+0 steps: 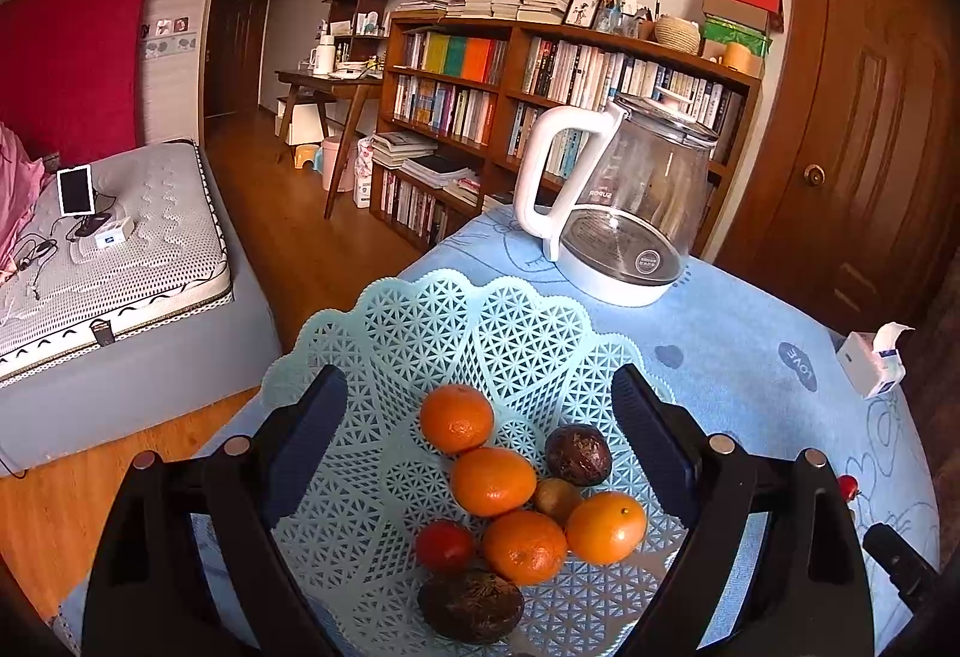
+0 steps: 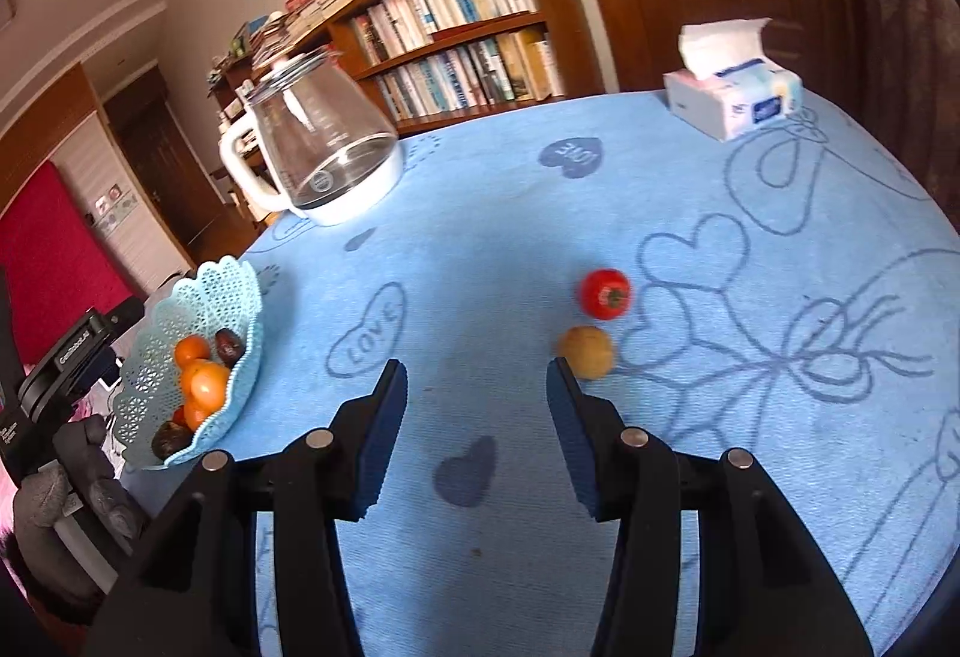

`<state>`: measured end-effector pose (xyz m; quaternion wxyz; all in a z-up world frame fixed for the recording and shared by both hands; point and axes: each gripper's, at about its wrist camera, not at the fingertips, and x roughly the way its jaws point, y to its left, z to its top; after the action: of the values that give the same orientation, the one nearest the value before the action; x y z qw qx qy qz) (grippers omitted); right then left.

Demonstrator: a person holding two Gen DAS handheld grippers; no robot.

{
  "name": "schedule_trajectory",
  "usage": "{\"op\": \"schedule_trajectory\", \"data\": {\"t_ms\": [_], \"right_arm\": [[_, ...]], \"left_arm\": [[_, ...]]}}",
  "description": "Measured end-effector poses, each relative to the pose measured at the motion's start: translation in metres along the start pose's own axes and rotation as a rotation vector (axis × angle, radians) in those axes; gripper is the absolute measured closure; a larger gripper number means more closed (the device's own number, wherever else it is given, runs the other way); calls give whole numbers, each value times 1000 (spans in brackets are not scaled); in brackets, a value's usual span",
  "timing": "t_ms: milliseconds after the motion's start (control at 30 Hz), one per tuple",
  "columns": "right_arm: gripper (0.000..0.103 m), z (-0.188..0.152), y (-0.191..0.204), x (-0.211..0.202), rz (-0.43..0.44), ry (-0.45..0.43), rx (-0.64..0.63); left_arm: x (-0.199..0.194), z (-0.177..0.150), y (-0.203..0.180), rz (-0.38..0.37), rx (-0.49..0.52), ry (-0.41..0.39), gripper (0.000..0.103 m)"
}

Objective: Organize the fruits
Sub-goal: 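Move the right gripper over to the small brown kiwi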

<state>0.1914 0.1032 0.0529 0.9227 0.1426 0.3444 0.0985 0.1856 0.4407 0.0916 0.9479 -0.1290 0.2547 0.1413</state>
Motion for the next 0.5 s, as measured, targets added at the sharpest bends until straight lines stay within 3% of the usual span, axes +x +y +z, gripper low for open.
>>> {"op": "schedule_trajectory", "data": {"t_ms": [500], "right_arm": [[54,-6,-45,-7,-80,4,61]], "left_arm": [[1,-6,-9,-6,36,8,12]]}}
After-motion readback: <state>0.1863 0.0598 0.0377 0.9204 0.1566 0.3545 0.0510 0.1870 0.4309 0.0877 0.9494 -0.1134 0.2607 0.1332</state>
